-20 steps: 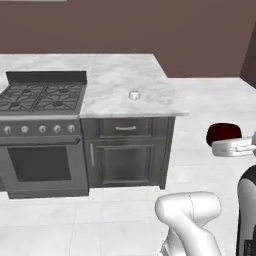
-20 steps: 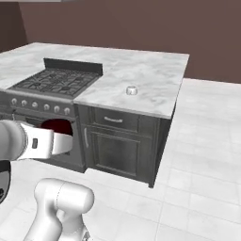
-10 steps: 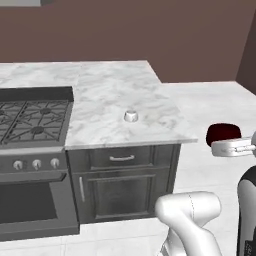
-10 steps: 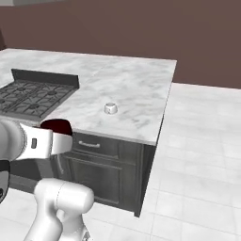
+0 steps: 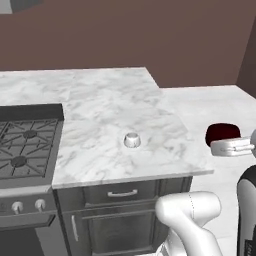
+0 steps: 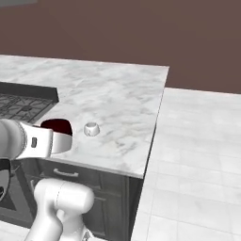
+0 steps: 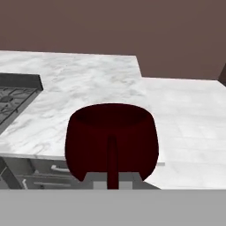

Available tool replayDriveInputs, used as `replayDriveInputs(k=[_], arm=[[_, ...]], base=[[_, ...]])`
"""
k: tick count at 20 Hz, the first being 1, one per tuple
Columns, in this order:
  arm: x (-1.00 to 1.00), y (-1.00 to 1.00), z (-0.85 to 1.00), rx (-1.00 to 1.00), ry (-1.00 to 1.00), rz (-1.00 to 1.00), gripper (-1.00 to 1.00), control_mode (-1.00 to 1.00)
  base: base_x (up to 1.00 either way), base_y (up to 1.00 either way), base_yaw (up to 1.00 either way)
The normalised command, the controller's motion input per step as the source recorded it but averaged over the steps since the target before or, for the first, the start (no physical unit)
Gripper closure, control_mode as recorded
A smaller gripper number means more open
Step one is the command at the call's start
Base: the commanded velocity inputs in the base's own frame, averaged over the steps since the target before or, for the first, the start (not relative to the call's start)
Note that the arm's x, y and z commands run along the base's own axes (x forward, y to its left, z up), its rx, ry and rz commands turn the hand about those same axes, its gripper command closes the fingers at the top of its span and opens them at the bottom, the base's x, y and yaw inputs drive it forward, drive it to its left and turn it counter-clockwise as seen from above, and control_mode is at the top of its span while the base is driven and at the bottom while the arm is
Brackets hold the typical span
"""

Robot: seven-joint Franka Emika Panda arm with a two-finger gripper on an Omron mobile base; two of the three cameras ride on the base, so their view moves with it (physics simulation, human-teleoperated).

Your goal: Clear the mugs and bowl far away from the sink.

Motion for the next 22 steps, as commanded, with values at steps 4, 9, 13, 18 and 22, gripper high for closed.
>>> replayDriveInputs(k=[4,9,13,18,22], arm=[[0.0,0.0,0.0,0.0,0.0,0.0,1.0,1.0],[0.0,0.0,0.0,0.0,0.0,0.0,1.0,1.0],[0.0,0.0,0.0,0.0,0.0,0.0,1.0,1.0],[0.0,0.0,0.0,0.0,0.0,0.0,1.0,1.0],[0.0,0.0,0.0,0.0,0.0,0.0,1.0,1.0]], base=[[0.15,-0.21,-0.23],[-0.07,0.0,-0.29],[-0.25,0.0,-0.21],[0.0,0.0,-0.17],[0.0,0.0,-0.07]])
